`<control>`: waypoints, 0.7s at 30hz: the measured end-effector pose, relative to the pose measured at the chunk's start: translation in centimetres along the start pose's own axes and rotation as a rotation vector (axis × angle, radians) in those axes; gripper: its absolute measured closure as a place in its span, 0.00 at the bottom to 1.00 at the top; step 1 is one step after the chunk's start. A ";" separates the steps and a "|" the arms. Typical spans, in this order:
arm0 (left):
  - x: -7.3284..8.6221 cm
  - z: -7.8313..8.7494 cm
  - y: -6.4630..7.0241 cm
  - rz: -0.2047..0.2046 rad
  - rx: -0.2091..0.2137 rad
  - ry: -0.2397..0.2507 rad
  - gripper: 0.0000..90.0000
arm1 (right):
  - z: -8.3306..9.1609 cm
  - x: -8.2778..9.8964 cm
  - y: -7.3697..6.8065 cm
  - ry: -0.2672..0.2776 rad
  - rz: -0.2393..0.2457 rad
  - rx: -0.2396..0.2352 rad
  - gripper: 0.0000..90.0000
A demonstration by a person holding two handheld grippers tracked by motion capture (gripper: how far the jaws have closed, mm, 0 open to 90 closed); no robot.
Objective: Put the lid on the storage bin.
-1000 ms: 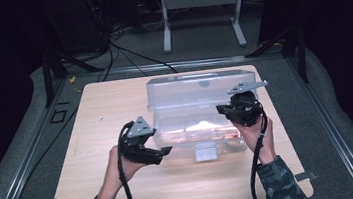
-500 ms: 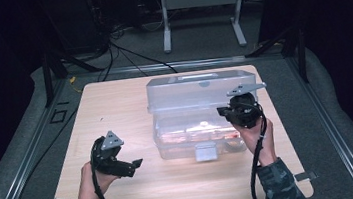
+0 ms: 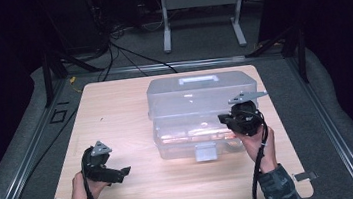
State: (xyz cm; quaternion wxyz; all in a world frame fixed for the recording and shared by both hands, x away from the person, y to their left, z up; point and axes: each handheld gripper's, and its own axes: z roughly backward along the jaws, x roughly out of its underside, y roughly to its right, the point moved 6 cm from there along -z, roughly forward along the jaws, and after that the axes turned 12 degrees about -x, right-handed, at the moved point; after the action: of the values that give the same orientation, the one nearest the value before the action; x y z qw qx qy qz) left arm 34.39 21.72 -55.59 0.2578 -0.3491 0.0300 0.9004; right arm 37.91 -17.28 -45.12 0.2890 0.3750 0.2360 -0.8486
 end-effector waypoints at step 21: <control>2.9 -1.9 -1.7 0.041 -0.045 -0.049 0.00 | 2.4 5.3 -0.7 0.013 -0.025 0.026 0.93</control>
State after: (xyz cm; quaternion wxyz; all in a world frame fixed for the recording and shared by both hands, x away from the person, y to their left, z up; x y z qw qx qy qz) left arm 34.54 24.07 -58.70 0.2321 -0.3322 0.0104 0.9141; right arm 33.26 -19.93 -47.61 0.2720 0.3813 0.2317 -0.8526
